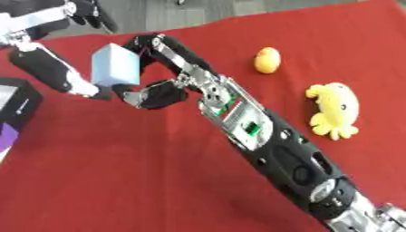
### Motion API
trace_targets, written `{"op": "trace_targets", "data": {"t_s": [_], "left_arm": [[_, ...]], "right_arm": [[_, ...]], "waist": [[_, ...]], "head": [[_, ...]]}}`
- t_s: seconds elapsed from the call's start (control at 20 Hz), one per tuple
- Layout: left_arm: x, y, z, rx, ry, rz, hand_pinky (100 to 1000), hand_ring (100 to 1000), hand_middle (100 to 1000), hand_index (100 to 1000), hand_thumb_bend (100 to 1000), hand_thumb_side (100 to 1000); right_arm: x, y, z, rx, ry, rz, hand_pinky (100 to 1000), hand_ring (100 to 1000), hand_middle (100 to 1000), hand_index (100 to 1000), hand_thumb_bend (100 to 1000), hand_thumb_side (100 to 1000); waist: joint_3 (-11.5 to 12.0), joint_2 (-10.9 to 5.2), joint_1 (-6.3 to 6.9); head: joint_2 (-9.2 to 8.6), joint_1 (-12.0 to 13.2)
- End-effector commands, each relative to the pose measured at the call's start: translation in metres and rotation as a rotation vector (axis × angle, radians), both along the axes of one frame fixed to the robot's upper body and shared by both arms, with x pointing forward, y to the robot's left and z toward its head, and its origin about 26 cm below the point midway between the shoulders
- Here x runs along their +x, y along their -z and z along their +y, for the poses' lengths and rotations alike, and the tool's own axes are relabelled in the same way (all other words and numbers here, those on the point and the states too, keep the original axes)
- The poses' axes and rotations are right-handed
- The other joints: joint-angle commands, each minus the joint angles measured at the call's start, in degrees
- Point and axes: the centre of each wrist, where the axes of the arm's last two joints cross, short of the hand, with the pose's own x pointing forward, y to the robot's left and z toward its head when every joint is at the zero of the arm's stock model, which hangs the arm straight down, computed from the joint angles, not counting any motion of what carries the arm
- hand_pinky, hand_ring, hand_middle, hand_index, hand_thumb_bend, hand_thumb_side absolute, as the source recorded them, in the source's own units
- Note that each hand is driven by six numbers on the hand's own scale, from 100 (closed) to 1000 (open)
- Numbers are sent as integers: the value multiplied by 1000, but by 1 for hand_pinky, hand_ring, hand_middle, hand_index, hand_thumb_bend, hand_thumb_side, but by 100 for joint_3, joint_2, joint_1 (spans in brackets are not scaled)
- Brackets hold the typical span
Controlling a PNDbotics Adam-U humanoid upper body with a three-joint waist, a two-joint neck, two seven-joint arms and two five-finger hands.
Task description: Pick up the objects with one hand, pass them to the other hand, and then place them into the box on the other side of the table.
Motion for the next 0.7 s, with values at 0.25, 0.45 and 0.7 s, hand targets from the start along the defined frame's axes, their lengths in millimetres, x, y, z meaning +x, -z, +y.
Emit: {"op": "trace_targets", "data": {"t_s": [0.25, 0.45, 0.7], "left_arm": [[-7, -13, 6, -19, -24, -34, 818, 774, 734, 789, 691, 282], [-5, -11, 7, -23, -45, -33, 816, 777, 744, 792, 683, 282], [2, -6, 5, -30, -70, -35, 809, 769, 737, 787, 669, 278]], "right_arm": [[-1, -10, -3, -1, -6, -36, 762, 574, 482, 571, 100, 100], [-2, -11, -3, 0, -10, -41, 762, 575, 483, 571, 100, 100], [-4, -14, -2, 3, -19, -48, 761, 574, 483, 571, 100, 100]], "waist": [[8, -139, 35], [7, -120, 33], [12, -98, 30]], "head": [[-100, 3], [-101, 0], [-108, 2]]}}
